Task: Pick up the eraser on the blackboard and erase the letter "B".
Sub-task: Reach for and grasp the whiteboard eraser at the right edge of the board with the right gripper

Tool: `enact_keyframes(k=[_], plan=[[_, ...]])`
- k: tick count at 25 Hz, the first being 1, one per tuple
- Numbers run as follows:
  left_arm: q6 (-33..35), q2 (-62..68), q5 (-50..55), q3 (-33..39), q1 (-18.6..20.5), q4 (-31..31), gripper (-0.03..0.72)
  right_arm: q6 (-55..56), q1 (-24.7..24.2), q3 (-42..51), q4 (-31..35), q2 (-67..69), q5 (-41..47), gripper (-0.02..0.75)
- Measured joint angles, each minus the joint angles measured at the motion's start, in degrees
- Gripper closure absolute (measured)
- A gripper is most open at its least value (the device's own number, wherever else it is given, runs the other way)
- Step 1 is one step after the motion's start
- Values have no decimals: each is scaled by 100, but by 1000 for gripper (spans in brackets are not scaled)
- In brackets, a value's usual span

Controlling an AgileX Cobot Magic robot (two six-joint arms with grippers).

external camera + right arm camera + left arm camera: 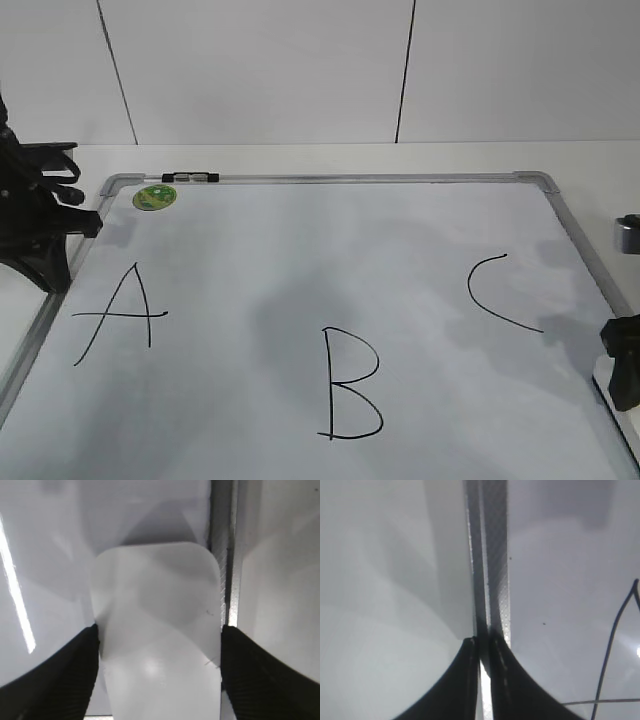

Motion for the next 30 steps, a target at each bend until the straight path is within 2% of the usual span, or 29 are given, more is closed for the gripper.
enact_keyframes(k=[4, 9, 16, 30], plan=[[0, 0, 0, 0, 0, 0, 666, 0, 0, 0, 0, 0, 0, 139], [0, 0, 0, 0, 0, -14, 666, 0, 0, 0, -17, 0, -34, 75], [0, 0, 0, 0, 0, -13, 666, 0, 0, 0, -4, 0, -15, 72], [0, 0, 0, 0, 0, -27, 666, -88, 0, 15, -22, -266, -52, 167]])
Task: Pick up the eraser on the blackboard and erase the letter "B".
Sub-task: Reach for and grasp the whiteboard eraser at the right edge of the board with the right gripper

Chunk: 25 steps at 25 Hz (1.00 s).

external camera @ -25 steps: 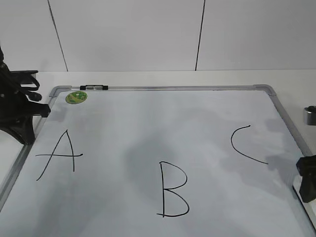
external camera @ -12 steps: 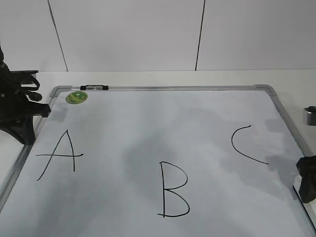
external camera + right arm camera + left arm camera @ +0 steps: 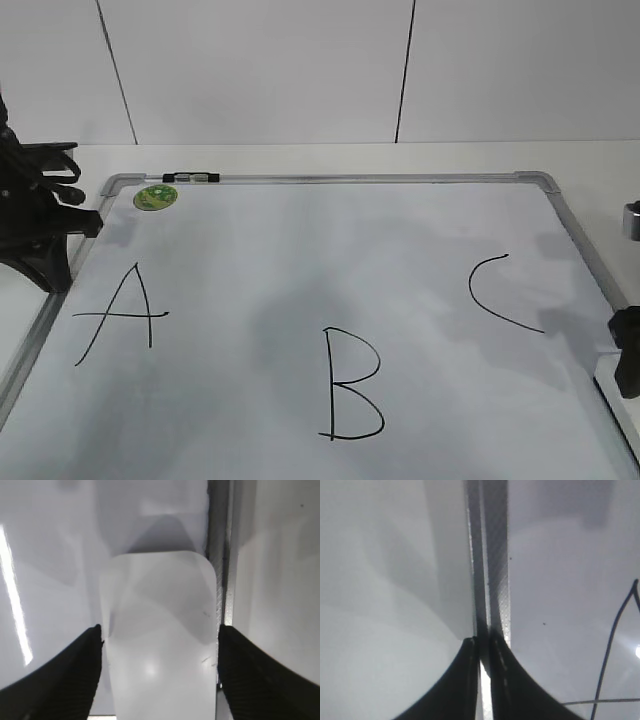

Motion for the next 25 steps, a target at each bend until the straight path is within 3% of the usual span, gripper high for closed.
enact_keyframes(k=[14, 25], plan=[[0, 0, 0, 0, 0, 0, 666, -130, 0, 8, 78, -523, 208, 168], [0, 0, 0, 0, 0, -4, 666, -163, 0, 705, 229, -904, 7, 168]])
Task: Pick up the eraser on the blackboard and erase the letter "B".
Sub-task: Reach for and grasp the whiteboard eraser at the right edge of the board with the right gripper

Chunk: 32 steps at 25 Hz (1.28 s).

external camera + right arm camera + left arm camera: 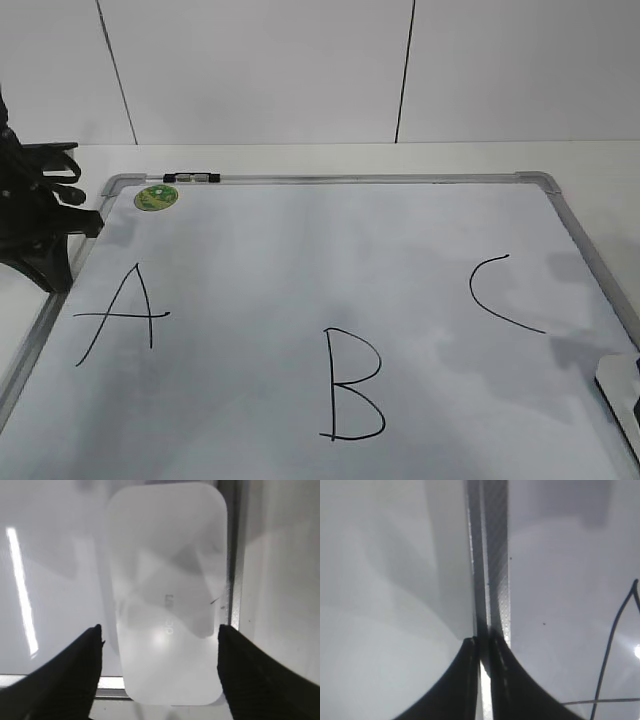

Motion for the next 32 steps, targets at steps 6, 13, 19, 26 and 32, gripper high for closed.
enact_keyframes(k=[6, 13, 19, 26, 32], plan=[[0, 0, 10, 0, 0, -9, 666, -10, 0, 0, -35, -25, -101, 169], [0, 0, 10, 0, 0, -9, 666, -10, 0, 0, -83, -25, -195, 169], [0, 0, 10, 0, 0, -9, 666, 26, 0, 0, -95, -25, -252, 114], [0, 0, 10, 0, 0, -9, 666, 50, 0, 0, -177, 111, -252, 81], [0, 0, 10, 0, 0, -9, 666, 82, 0, 0, -202, 448, -271, 80]])
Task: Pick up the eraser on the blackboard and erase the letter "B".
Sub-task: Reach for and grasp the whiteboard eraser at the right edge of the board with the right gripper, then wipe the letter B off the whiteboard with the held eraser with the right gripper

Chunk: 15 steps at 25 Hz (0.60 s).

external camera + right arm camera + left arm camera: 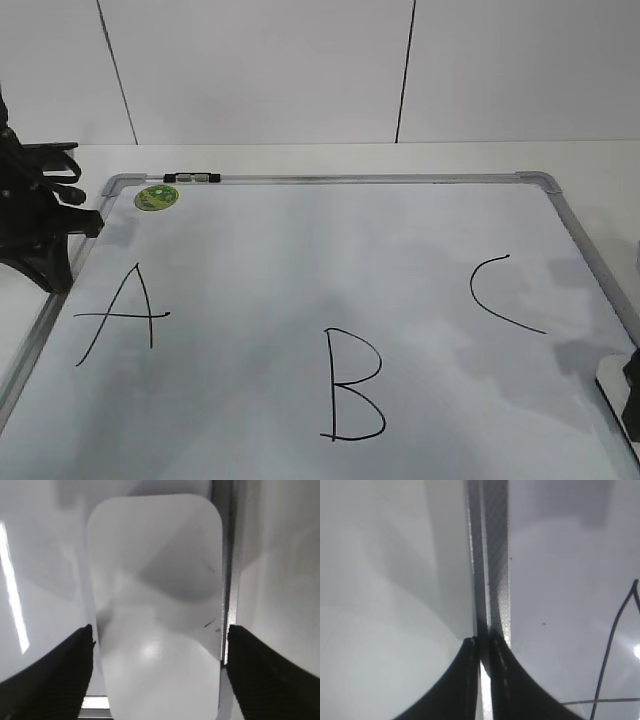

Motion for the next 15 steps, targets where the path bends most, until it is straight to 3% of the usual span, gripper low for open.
enact_keyframes(k=[15], plan=[[0, 0, 0, 0, 0, 0, 666, 21, 0, -82, -96, 549, -118, 80]])
